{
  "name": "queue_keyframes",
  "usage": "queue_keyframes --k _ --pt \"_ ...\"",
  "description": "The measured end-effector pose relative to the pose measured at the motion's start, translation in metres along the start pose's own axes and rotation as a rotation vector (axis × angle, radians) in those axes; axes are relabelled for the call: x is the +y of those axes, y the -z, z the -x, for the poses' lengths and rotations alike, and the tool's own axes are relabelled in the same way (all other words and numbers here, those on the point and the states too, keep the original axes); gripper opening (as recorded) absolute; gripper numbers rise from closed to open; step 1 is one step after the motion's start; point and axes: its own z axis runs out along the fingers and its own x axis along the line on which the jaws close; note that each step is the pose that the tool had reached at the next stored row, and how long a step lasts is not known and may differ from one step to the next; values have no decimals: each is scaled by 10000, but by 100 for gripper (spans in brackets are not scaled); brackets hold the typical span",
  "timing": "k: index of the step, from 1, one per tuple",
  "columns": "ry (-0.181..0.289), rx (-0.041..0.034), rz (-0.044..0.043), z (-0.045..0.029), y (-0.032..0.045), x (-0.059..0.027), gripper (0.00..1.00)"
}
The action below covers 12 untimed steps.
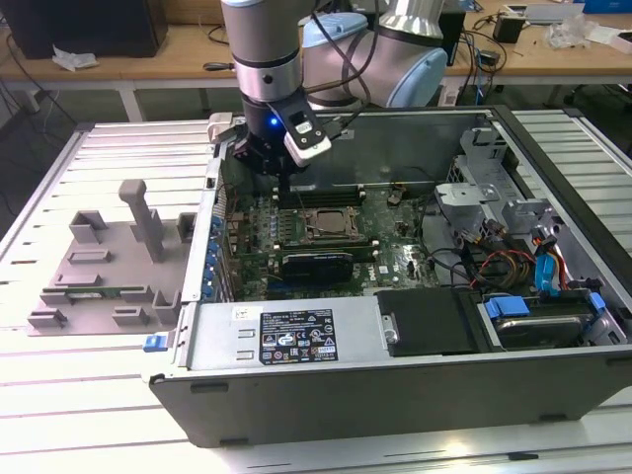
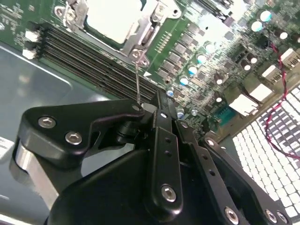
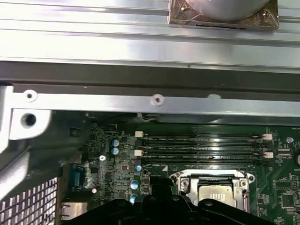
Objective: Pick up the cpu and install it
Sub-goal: 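Install the first cpu locking lever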
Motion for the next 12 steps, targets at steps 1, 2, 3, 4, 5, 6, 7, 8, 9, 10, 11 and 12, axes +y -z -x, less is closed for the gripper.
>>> queue_keyframes --k 1,2,3,4,5,6,7,8,9,10,11,12 --pt "-1 0 0 21 -1 0 11" --pt "0 -1 0 78 -4 -2 11" --pt "2 -1 0 107 -5 -3 11" --pt "0 1 0 147 -7 -4 11" --pt "1 3 -1 238 -11 -8 11" --pt "-2 4 -1 296 -14 -11 11" --pt "-1 5 -1 334 -16 -14 11" --pt "-2 5 0 426 -21 -19 11" --pt "0 9 -1 447 -21 -20 11" --pt "1 8 0 448 -21 -20 11" --pt "-1 7 -1 449 -21 -20 11" --pt "-1 3 2 449 -28 -20 11"
